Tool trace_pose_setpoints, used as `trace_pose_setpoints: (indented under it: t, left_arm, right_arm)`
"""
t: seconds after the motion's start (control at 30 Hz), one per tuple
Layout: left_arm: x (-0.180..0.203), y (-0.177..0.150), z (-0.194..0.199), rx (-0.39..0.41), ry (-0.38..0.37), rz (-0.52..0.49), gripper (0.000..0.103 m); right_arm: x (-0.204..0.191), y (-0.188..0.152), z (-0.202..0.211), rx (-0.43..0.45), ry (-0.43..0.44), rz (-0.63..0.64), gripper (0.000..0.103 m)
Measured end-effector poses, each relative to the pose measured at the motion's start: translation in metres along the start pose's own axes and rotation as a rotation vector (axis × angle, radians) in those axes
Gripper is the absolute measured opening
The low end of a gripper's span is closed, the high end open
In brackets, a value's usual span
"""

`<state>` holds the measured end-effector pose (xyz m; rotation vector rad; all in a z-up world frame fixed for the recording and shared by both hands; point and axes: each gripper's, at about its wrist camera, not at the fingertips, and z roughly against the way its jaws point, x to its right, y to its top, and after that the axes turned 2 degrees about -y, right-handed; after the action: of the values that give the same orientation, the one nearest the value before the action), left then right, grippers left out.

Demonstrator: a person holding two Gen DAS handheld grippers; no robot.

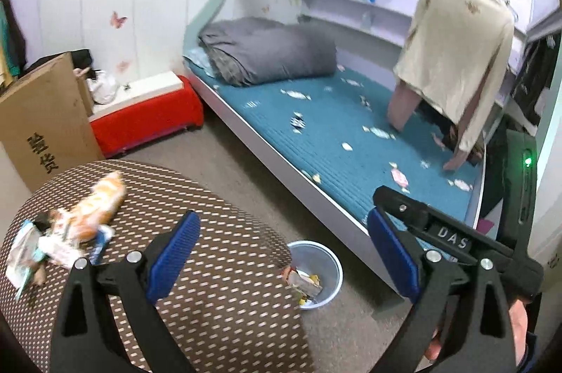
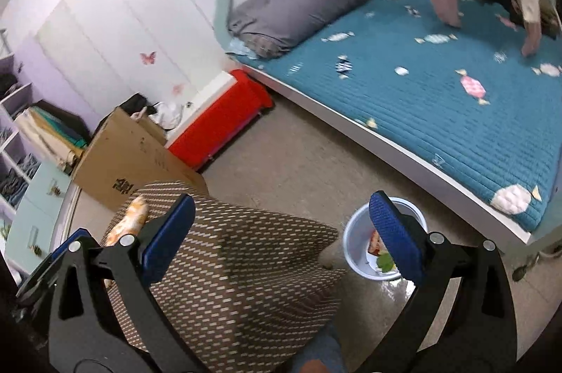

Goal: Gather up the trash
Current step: 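Move both tools back over the table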

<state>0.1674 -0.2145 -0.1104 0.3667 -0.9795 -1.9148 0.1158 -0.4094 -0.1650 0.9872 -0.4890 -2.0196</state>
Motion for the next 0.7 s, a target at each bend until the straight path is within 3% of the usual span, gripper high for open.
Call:
trace_pose_setpoints:
  t: [0.4,0.7]
  left_arm:
    - [-0.083,-0.022,0.074,0.099,0.103,0.079,0.094]
    - [-0.157,-0.051,0.114,0.153,0.181,0.19,0.094]
  right_arm:
    - [-0.11,-0.025,0.005,-0.022,0.091,0.185,0.097]
    - [-0.19,-0.06,-0.015,-0.078,0.134,0.362,0.097]
